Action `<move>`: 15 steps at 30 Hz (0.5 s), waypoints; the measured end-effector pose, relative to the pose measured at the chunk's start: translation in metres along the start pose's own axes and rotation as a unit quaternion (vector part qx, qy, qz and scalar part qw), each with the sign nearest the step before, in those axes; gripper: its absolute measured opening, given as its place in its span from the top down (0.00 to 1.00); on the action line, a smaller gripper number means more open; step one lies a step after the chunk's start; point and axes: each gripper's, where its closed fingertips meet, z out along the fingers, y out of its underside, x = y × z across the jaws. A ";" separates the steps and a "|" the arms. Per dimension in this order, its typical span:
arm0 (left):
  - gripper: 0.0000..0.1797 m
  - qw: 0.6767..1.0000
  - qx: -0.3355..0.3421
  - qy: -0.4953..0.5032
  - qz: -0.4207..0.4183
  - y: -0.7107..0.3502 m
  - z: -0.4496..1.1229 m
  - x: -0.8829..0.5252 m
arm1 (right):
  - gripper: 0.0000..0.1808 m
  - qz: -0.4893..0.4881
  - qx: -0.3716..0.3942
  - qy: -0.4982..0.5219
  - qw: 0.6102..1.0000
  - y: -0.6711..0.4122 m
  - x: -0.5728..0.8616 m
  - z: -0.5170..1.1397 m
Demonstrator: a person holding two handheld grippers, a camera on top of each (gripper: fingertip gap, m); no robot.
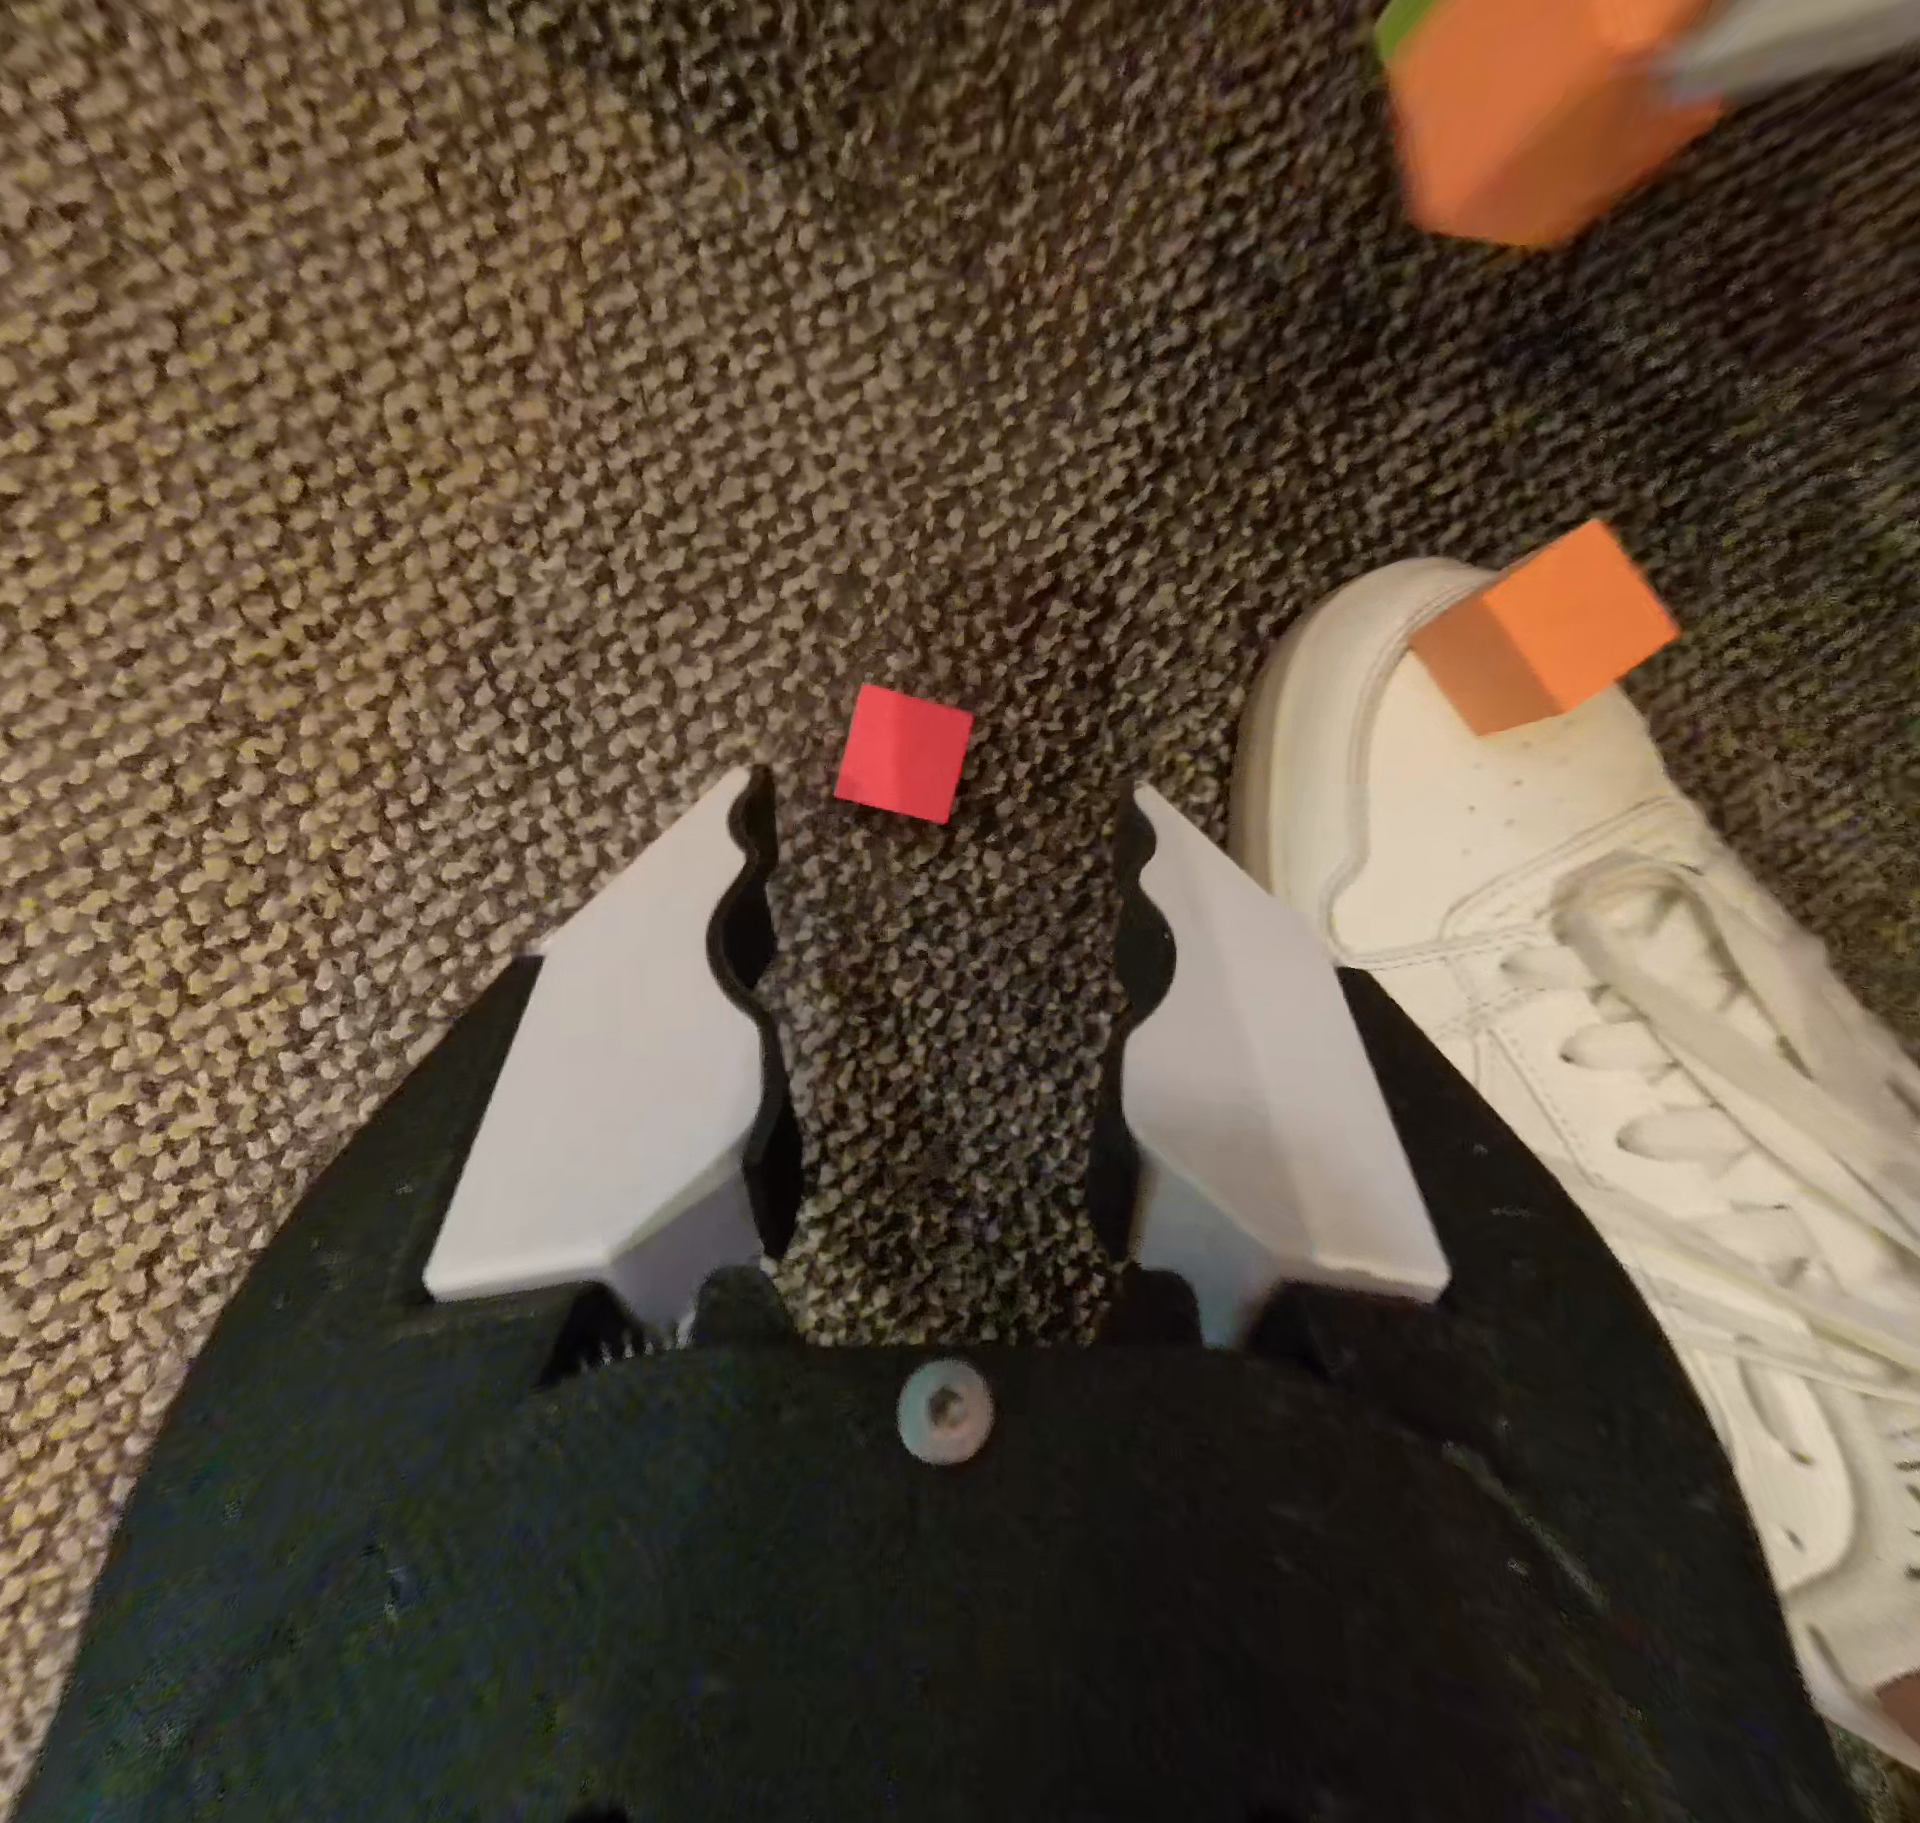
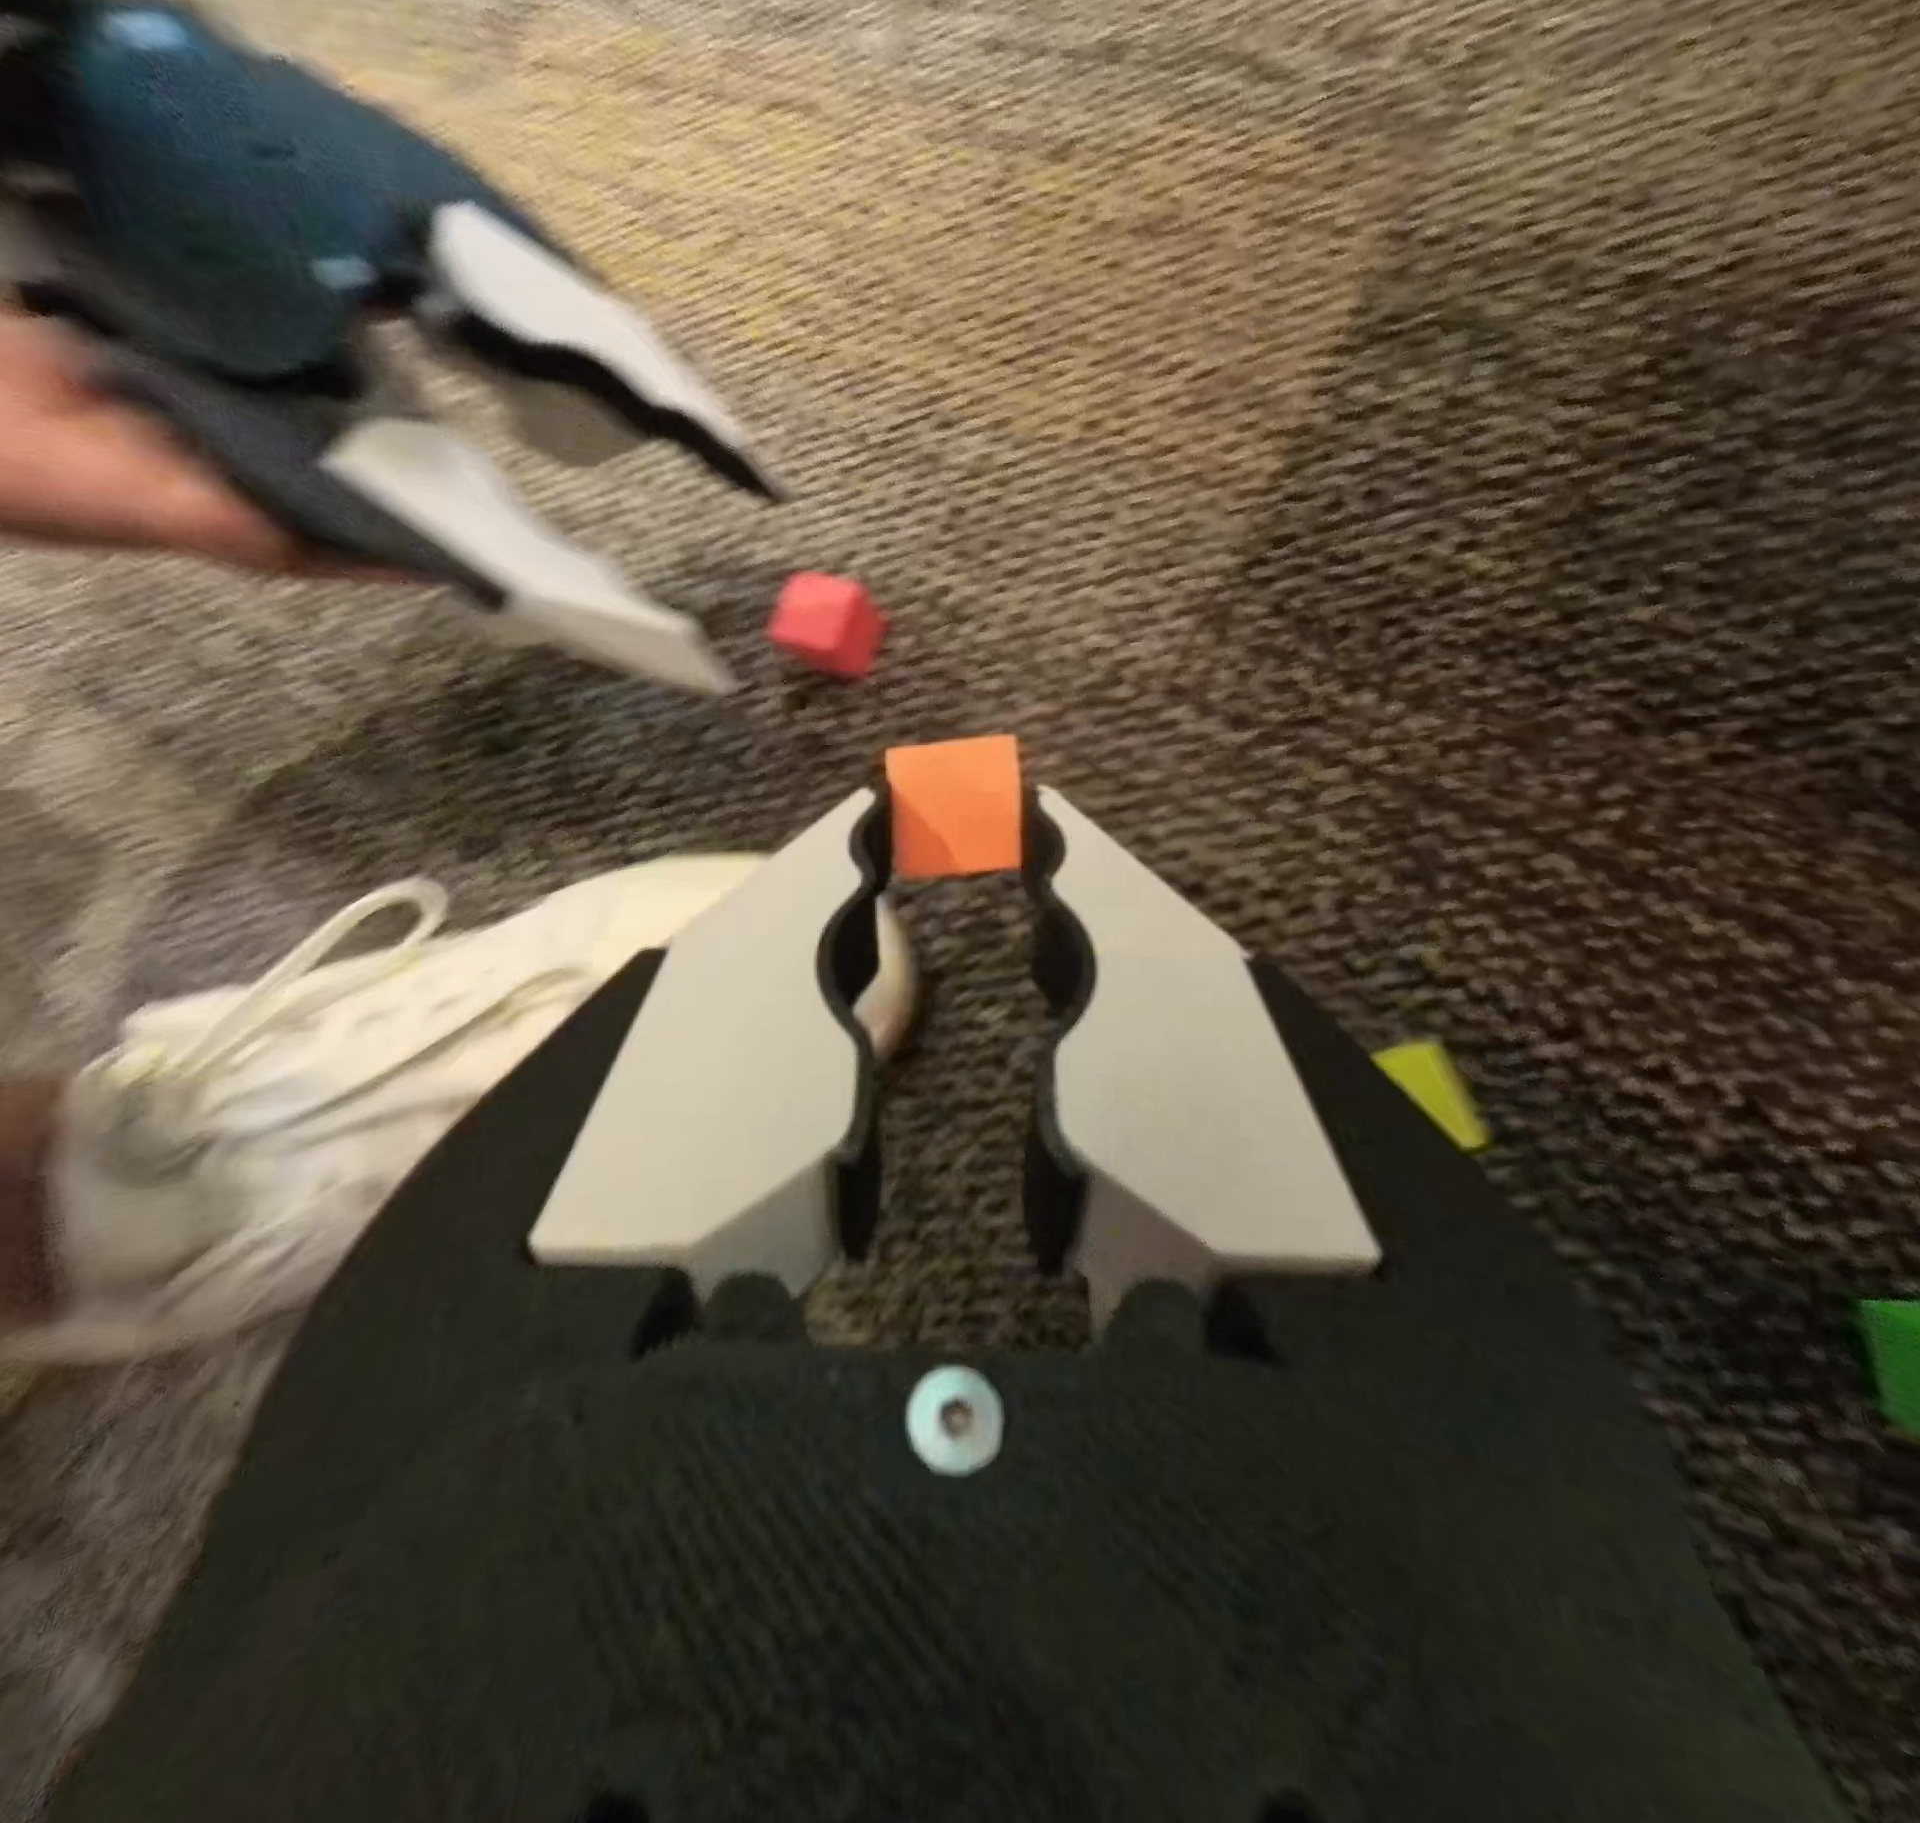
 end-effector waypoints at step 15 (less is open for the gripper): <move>0.76 0.997 -0.073 0.009 0.033 0.025 0.029 -0.002 | 0.87 -0.103 -0.097 -0.079 0.987 0.036 -0.059 0.002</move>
